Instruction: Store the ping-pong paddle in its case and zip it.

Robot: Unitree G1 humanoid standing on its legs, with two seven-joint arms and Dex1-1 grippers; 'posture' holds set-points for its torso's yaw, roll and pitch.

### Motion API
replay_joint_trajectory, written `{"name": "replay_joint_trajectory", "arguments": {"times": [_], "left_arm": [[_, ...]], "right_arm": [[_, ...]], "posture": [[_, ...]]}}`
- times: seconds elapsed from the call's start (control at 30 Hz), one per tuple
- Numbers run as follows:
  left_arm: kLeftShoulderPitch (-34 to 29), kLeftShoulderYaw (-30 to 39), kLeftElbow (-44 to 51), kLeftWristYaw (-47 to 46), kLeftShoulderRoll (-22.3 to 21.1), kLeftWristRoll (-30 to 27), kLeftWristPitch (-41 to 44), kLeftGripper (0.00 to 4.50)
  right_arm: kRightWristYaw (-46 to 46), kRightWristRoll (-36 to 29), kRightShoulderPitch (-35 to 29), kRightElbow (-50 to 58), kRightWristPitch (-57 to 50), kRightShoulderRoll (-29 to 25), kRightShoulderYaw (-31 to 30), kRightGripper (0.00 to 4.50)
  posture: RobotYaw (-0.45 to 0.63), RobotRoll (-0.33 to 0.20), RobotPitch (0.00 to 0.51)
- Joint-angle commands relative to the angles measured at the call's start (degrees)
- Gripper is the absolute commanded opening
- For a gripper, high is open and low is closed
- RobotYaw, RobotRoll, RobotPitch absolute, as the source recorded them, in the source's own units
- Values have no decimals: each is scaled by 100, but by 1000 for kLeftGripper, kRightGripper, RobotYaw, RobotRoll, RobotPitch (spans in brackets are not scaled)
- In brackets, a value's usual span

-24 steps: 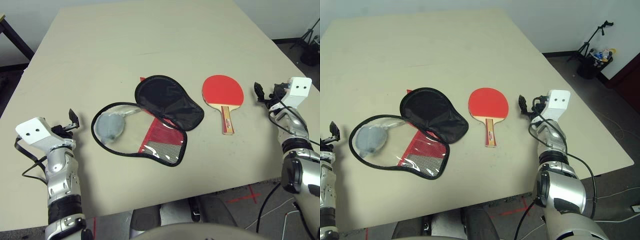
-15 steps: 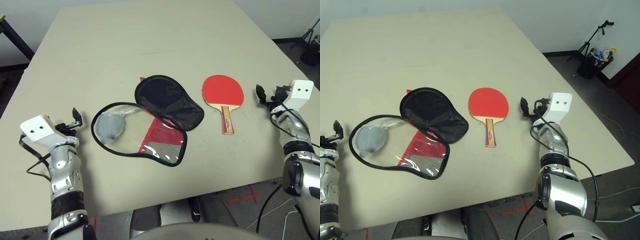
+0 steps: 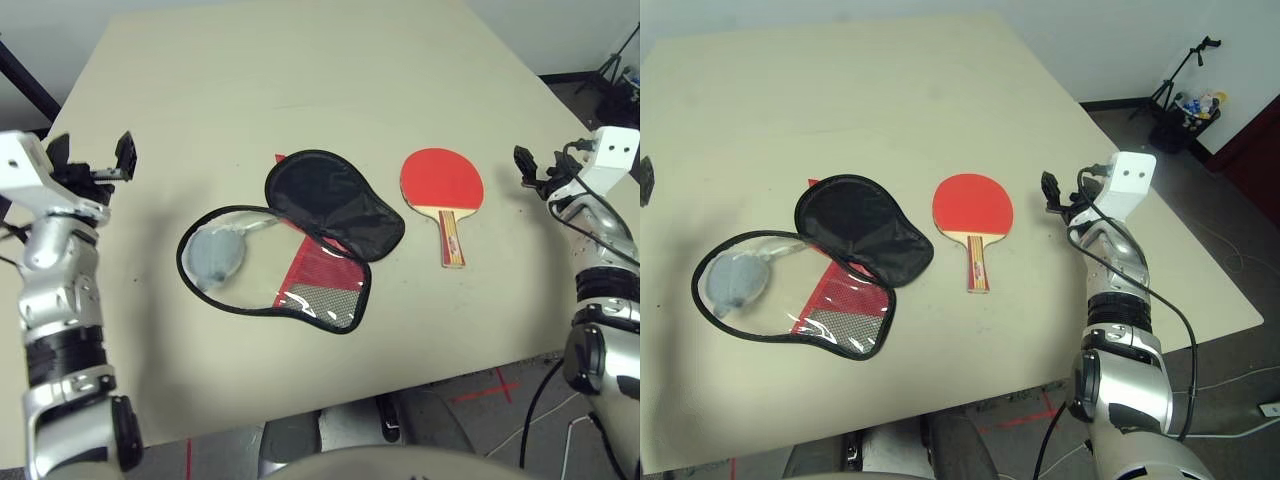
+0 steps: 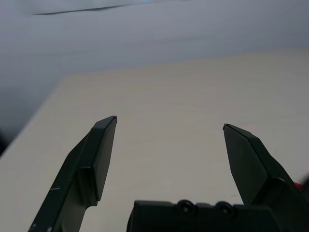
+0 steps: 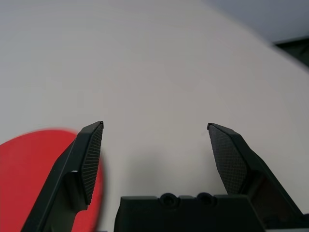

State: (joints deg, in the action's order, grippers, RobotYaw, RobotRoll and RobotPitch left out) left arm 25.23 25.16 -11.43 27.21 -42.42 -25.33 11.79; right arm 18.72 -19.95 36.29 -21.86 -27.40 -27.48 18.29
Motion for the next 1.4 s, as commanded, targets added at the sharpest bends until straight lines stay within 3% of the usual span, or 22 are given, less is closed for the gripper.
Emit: {"name": "replay_joint_trajectory", "arguments": {"times": [0.03, 0.2, 0.43, 0.67, 1.13, 1.23, 1.4], "left_arm": [[335, -410, -74, 580, -78, -158, 537, 4500], [877, -1044, -278, 1337, 5, -108, 912, 4500], [1056, -1932, 110, 2062, 340, -115, 1488, 4500], [1092, -2822, 392, 2472, 795, 182, 1589, 4500], [940, -3382, 739, 2778, 1011, 453, 1848, 4500], [905, -3359, 815, 2775, 1007, 460, 1904, 4500], [904, -3311, 825, 2761, 1010, 487, 1909, 4500]], "right_arm": [[-369, -316, -267, 1382, -1797, 103, -253, 4467], [-899, -471, -404, 2985, -3765, 300, -564, 4467], [-1029, -480, -255, 3618, -5241, 480, -795, 4467], [-883, -291, -212, 3677, -5483, 285, -1521, 4467], [-1019, 190, -17, 3162, -5440, 652, -1990, 4467], [-1032, 275, -43, 3029, -5415, 713, -2064, 3936], [-1046, 418, -96, 2857, -5418, 770, -2180, 2351]], "posture": [[-31, 0, 134], [-59, 0, 136], [-77, 0, 142], [-92, 0, 143], [-88, 0, 139], [-83, 0, 141], [-72, 0, 145]]}}
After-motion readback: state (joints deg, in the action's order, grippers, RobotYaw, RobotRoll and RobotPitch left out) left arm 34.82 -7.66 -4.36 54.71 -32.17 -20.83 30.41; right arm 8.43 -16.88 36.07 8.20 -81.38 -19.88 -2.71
